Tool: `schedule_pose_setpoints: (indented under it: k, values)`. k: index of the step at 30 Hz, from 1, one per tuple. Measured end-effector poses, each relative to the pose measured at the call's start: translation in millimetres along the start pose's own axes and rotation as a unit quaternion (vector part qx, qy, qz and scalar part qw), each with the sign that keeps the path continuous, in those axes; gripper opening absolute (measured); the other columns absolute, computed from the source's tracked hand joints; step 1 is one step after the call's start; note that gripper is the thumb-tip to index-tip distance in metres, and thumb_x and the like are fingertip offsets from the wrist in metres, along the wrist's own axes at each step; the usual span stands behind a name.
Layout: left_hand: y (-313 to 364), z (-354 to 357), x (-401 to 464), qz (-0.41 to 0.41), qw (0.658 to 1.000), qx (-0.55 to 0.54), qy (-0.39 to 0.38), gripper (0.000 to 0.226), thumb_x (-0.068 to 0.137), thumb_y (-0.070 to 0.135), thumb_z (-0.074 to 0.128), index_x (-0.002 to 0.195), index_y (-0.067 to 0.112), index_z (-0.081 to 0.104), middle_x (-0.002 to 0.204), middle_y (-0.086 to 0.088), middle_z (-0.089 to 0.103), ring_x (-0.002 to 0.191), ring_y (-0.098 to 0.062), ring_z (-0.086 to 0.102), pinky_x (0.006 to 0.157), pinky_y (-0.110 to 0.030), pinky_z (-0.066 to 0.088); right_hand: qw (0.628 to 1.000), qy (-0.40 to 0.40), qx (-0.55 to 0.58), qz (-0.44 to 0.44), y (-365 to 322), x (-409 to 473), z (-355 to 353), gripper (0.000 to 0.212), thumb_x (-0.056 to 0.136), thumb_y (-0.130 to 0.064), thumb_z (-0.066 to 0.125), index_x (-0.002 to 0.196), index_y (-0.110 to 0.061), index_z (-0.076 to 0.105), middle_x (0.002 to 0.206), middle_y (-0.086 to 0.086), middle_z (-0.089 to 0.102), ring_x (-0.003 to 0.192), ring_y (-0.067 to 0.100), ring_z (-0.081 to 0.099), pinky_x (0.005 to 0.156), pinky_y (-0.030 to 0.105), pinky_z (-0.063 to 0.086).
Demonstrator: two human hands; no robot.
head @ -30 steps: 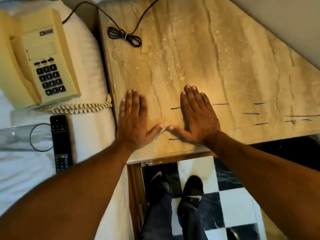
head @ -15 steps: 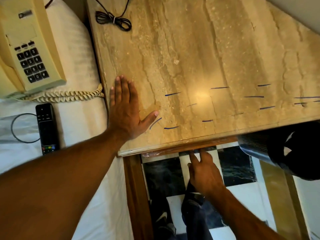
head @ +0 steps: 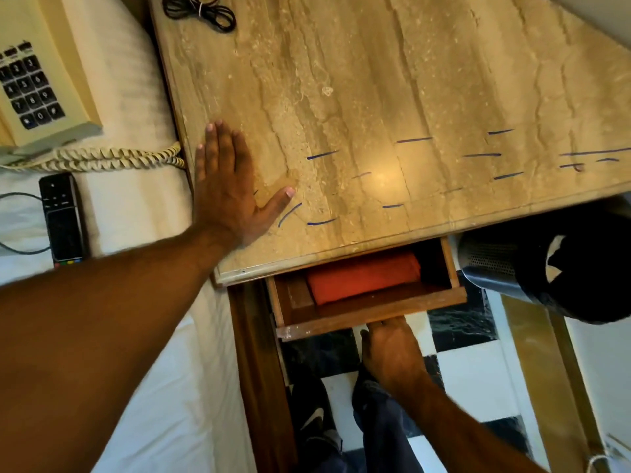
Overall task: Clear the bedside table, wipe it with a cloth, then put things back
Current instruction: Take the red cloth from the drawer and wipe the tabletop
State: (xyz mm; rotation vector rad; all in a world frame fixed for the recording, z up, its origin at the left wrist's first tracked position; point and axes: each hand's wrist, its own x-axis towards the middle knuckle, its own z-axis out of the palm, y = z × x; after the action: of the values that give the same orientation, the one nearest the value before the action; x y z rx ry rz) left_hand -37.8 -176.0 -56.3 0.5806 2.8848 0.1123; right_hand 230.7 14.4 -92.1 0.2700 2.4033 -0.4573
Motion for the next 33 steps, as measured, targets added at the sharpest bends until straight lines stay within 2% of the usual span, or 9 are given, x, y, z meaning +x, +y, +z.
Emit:
schedule_pose_setpoints:
  k: [6, 10, 13, 15, 18, 22, 25, 29, 33]
  values:
    - [0.3, -1.2, 0.4, -0.005, 1.000, 0.000, -0.004, 0.115, 0.084, 0.083, 0.023, 0.155, -0.006, 0.004, 0.165, -0.031, 0.000, 0.155, -0.041, -0.004, 0.125, -0.056, 0.002, 0.988, -0.133, 0.017, 0.082, 8.9, -49.3, 24.1, 0.048, 0.093, -0.030, 0.060, 0.139, -0.018, 0.050, 0.137, 0.011, 0.056, 0.123, 0.029, 0.057, 0.100, 0.036, 0.050]
    - [0.8, -2.4, -0.6, -0.003, 1.000, -0.001, -0.002, 0.115, 0.084, 0.082, 0.024, 0.155, -0.007, 0.004, 0.165, -0.031, 0.000, 0.155, -0.041, -0.004, 0.125, -0.056, 0.002, 0.991, -0.096, 0.026, 0.086, -8.9, -54.4, -11.1, 0.035, 0.097, -0.053, 0.045, 0.098, -0.024, 0.066, 0.090, -0.001, 0.070, 0.075, 0.015, 0.066, 0.063, 0.025, 0.052]
    - [1.3, -3.3, -0.5, -0.001, 1.000, -0.002, -0.002, 0.115, 0.085, 0.082, 0.024, 0.155, -0.007, 0.005, 0.164, -0.032, 0.001, 0.154, -0.042, -0.003, 0.125, -0.058, 0.003, 0.974, 0.053, 0.153, 0.161, -1.7, -27.2, -40.9, 0.031, 0.095, -0.049, 0.057, 0.086, -0.021, 0.065, 0.076, -0.005, 0.066, 0.058, 0.006, 0.054, 0.048, 0.016, 0.037]
    - [1.2, -3.9, 0.0, 0.000, 1.000, -0.001, -0.002, 0.114, 0.085, 0.081, 0.025, 0.155, -0.007, 0.004, 0.164, -0.032, 0.001, 0.154, -0.042, -0.003, 0.125, -0.058, 0.004, 0.955, 0.097, 0.192, 0.207, 13.4, 11.0, -49.7, 0.040, 0.089, -0.038, 0.071, 0.117, -0.012, 0.060, 0.109, 0.007, 0.064, 0.095, 0.024, 0.063, 0.075, 0.031, 0.054]
    - [1.1, -3.6, -0.6, 0.004, 1.000, -0.004, 0.002, 0.113, 0.086, 0.080, 0.026, 0.155, -0.007, 0.006, 0.164, -0.032, 0.002, 0.154, -0.042, -0.002, 0.125, -0.058, 0.004, 0.938, 0.038, 0.204, 0.279, 21.6, 57.2, -43.9, 0.093, 0.077, -0.031, 0.085, 0.146, 0.000, 0.031, 0.140, 0.022, 0.045, 0.130, 0.041, 0.046, 0.107, 0.050, 0.043]
    - [-0.7, -3.9, -0.4, 0.002, 1.000, -0.009, 0.002, 0.113, 0.085, 0.080, 0.026, 0.155, -0.007, 0.007, 0.164, -0.032, 0.002, 0.154, -0.043, -0.002, 0.125, -0.058, 0.003, 0.888, 0.027, 0.305, 0.344, 19.5, 76.3, -17.8, 0.077, 0.071, -0.022, 0.085, 0.132, -0.007, 0.041, 0.115, 0.015, 0.060, 0.104, 0.035, 0.062, 0.083, 0.041, 0.052]
    - [-0.7, -3.8, -0.7, 0.002, 1.000, -0.009, 0.000, 0.113, 0.086, 0.081, 0.026, 0.155, -0.006, 0.007, 0.164, -0.032, 0.002, 0.154, -0.042, -0.002, 0.125, -0.058, 0.004, 0.904, -0.021, 0.290, 0.312, 26.9, 72.5, -21.2, 0.037, 0.070, -0.020, 0.081, 0.102, -0.012, 0.064, 0.091, 0.008, 0.065, 0.080, 0.027, 0.061, 0.072, 0.034, 0.053]
    - [0.2, -4.4, 0.1, -0.002, 1.000, -0.008, -0.002, 0.114, 0.084, 0.082, 0.025, 0.155, -0.005, 0.007, 0.164, -0.031, 0.001, 0.155, -0.042, -0.003, 0.124, -0.058, 0.005, 0.913, -0.013, 0.327, 0.244, 26.7, 43.8, -50.7, 0.037, 0.075, -0.010, 0.077, 0.109, -0.018, 0.067, 0.090, 0.003, 0.069, 0.076, 0.020, 0.063, 0.076, 0.039, 0.058]
    - [-0.8, -2.8, -0.5, 0.001, 1.000, -0.010, 0.006, 0.115, 0.084, 0.084, 0.020, 0.155, -0.006, 0.009, 0.164, -0.032, 0.003, 0.155, -0.042, -0.001, 0.124, -0.059, 0.007, 0.955, 0.004, 0.290, 0.055, -4.4, -11.9, -112.0, 0.025, 0.074, -0.035, 0.077, 0.095, -0.035, 0.064, 0.072, -0.012, 0.067, 0.066, 0.006, 0.063, 0.066, 0.038, 0.057]
